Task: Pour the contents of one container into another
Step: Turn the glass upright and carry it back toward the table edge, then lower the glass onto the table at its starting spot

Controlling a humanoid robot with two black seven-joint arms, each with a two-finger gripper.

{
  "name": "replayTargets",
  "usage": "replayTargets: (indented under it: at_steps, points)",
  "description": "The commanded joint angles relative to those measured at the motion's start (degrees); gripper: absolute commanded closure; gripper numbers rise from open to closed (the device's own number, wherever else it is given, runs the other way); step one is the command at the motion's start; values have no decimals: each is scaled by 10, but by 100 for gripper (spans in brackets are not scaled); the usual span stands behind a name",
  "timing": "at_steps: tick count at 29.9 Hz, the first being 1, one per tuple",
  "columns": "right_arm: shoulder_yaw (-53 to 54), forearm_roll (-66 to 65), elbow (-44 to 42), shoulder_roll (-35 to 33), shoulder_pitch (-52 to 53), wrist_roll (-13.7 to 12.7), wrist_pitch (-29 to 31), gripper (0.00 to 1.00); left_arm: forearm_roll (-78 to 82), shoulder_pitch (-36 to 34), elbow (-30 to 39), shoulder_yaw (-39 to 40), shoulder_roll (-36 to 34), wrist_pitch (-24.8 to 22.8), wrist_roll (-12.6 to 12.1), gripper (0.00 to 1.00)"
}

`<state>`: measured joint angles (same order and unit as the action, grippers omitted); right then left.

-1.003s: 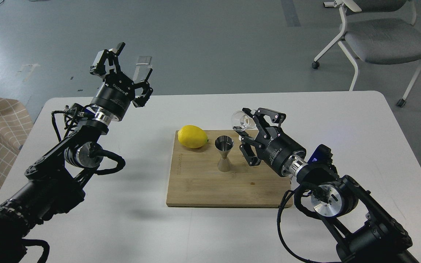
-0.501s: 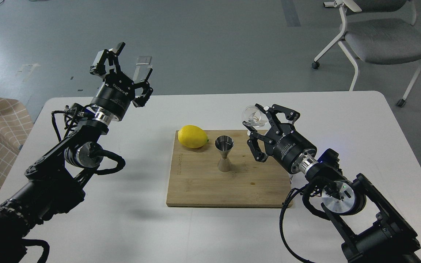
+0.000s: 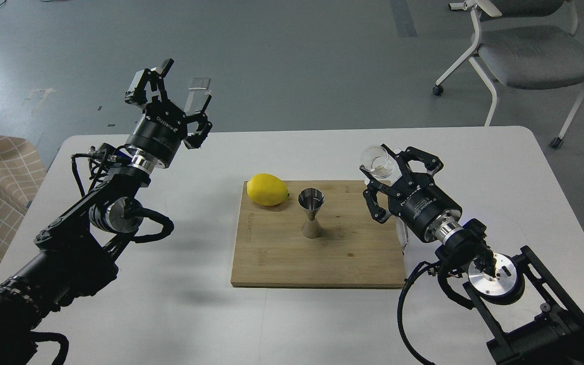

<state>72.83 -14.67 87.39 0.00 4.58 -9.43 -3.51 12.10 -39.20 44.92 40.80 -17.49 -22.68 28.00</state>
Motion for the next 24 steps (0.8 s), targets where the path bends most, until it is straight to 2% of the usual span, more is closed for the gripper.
replayTargets:
  at_steps: [1,24]
  points:
    - [21,34,2,0,-11,0,-1,57,0,0,0,0,1,1,0,2]
    - [141,152,11,0,-67,-1,8,56,0,0,0,-1,2,2,0,2]
